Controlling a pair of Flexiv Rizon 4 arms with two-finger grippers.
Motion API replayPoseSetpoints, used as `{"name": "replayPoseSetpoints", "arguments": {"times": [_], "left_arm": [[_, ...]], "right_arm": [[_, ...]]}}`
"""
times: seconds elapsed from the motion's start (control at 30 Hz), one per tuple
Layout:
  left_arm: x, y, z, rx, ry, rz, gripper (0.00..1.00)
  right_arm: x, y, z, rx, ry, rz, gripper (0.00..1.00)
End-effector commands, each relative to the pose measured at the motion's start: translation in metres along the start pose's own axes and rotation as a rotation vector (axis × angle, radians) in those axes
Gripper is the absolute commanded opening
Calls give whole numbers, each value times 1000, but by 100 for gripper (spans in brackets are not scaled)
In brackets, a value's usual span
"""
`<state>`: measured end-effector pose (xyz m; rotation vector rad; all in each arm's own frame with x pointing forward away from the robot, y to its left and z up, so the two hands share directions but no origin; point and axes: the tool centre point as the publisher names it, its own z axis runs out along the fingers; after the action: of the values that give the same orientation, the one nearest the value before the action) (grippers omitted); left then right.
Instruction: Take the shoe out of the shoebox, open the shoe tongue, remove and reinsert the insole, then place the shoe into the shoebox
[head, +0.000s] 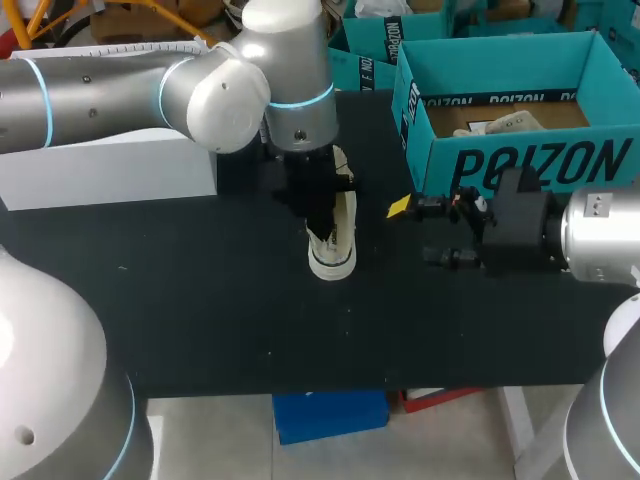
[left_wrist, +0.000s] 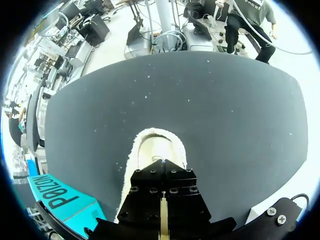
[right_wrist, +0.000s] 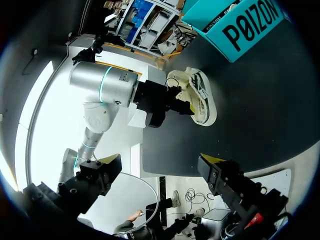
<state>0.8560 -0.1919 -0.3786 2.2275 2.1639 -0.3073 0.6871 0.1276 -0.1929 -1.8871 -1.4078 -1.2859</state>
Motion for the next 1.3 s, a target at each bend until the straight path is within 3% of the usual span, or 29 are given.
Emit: {"name": "replayPoseSetpoints", "arguments": {"times": [0.03, 0.57, 0.87, 1.07, 1.3], "left_arm": [[-2, 3, 5, -7, -6, -2, 0], [-6, 13, 45, 47, 39, 1, 0], [-8, 17, 52, 55, 68, 3, 0], [-7, 15, 45, 59, 56, -2, 0], [-6, 10, 9, 81, 0, -24, 0]], "right_arm": [[1, 0, 1, -1, -1, 0, 100], [1, 0, 1, -1, -1, 0, 100], [1, 0, 1, -1, -1, 0, 100], [1, 0, 1, -1, -1, 0, 100], [1, 0, 1, -1, -1, 0, 100]]}}
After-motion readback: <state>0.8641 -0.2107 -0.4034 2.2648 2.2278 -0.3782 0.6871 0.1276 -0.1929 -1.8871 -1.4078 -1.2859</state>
